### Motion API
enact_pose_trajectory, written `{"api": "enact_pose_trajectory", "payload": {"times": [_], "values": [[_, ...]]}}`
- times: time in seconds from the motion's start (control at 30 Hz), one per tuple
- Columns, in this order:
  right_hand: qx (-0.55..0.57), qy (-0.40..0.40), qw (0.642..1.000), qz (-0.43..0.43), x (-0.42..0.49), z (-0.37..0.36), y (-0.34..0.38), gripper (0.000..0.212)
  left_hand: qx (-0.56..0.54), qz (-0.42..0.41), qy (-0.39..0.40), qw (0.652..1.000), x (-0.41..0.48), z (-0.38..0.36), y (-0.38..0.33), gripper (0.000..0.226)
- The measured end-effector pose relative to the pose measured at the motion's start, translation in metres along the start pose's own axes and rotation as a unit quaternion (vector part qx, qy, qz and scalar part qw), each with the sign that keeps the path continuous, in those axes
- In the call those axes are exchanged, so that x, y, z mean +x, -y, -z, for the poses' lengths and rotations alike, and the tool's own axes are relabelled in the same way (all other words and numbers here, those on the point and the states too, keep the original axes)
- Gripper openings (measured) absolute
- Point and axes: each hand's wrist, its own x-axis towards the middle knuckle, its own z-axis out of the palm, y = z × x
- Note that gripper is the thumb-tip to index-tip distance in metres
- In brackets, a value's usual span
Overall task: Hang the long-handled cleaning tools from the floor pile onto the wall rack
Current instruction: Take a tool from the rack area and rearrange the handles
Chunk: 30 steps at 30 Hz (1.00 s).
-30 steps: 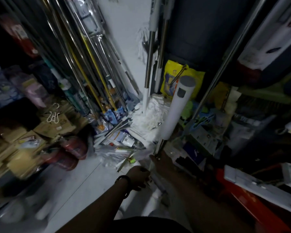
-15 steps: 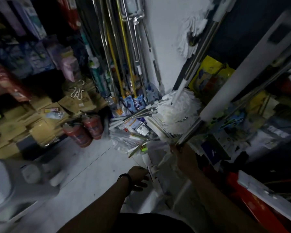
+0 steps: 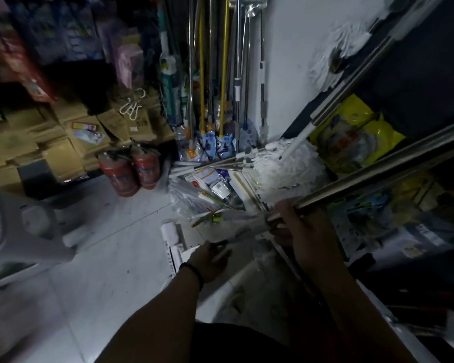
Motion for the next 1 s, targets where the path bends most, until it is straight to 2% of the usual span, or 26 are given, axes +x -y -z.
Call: {"api": "enact_pose_trajectory", "payload": {"times": [0.07, 0.13, 0.2, 0.27, 0.3, 0.43, 0.5, 0.53, 0.57, 0.6, 0.67, 0.7, 0.77, 0.83, 0.87, 0.97, 1.0], "values": [[0.041, 0.001, 0.999, -0.005, -0.002, 0.005, 0.012, 0.02, -0.075, 0.019, 0.044, 0.996, 0.013, 0.011, -0.002, 0.043], [0.042, -0.022, 0.999, -0.018, -0.001, 0.006, 0.016, 0.025, -0.083, -0.019, 0.039, 0.996, 0.006, 0.016, 0.002, 0.031], [-0.003, -0.072, 0.997, -0.012, 0.001, -0.002, 0.011, 0.036, -0.11, -0.043, 0.059, 0.991, -0.001, 0.014, 0.003, 0.019], [-0.076, -0.1, 0.992, 0.008, -0.001, -0.014, 0.003, 0.037, -0.14, -0.058, 0.088, 0.985, -0.007, 0.008, 0.005, 0.012], [-0.071, -0.1, 0.992, -0.001, -0.001, -0.021, -0.003, 0.036, -0.145, -0.062, 0.088, 0.984, -0.009, 0.005, 0.007, 0.014], [0.12, -0.111, 0.981, -0.105, 0.001, -0.031, -0.011, 0.026, -0.163, -0.071, 0.11, 0.978, -0.016, -0.003, 0.012, 0.015], [0.186, -0.114, 0.967, -0.131, -0.007, -0.034, -0.018, 0.05, -0.163, -0.07, 0.116, 0.977, -0.014, -0.002, 0.011, 0.012], [0.182, -0.116, 0.968, -0.13, -0.011, -0.036, -0.026, 0.061, -0.161, -0.071, 0.119, 0.977, -0.015, -0.003, 0.011, 0.01], [0.134, -0.106, 0.978, -0.117, -0.018, -0.037, -0.032, 0.064, -0.156, -0.076, 0.125, 0.977, -0.014, -0.004, 0.01, 0.009], [0.049, -0.079, 0.99, -0.108, -0.023, -0.039, -0.037, 0.058, -0.151, -0.081, 0.133, 0.976, -0.014, -0.007, 0.01, 0.007], [-0.134, 0.05, 0.986, -0.085, -0.032, -0.047, -0.044, 0.037, -0.133, -0.098, 0.143, 0.976, -0.014, -0.014, 0.01, 0.018], [-0.194, 0.086, 0.976, -0.048, -0.033, -0.051, -0.046, 0.03, -0.116, -0.101, 0.146, 0.977, -0.014, -0.019, 0.012, 0.028], [-0.276, 0.08, 0.951, 0.11, -0.026, -0.057, -0.045, 0.016, -0.076, -0.098, 0.175, 0.977, -0.017, -0.03, 0.019, 0.045], [-0.38, 0.074, 0.885, 0.257, -0.006, -0.06, -0.044, 0.02, -0.036, -0.117, 0.191, 0.974, -0.02, -0.041, 0.025, 0.05], [-0.443, 0.082, 0.845, 0.289, 0.007, -0.06, -0.043, 0.023, -0.015, -0.129, 0.194, 0.972, -0.022, -0.045, 0.027, 0.053], [-0.614, 0.147, 0.75, 0.197, 0.028, -0.059, -0.028, 0.03, 0.052, -0.177, 0.181, 0.966, -0.033, -0.06, 0.036, 0.058], [-0.632, 0.164, 0.737, 0.173, 0.03, -0.058, -0.024, 0.03, 0.068, -0.19, 0.181, 0.963, -0.038, -0.064, 0.039, 0.06]]}}
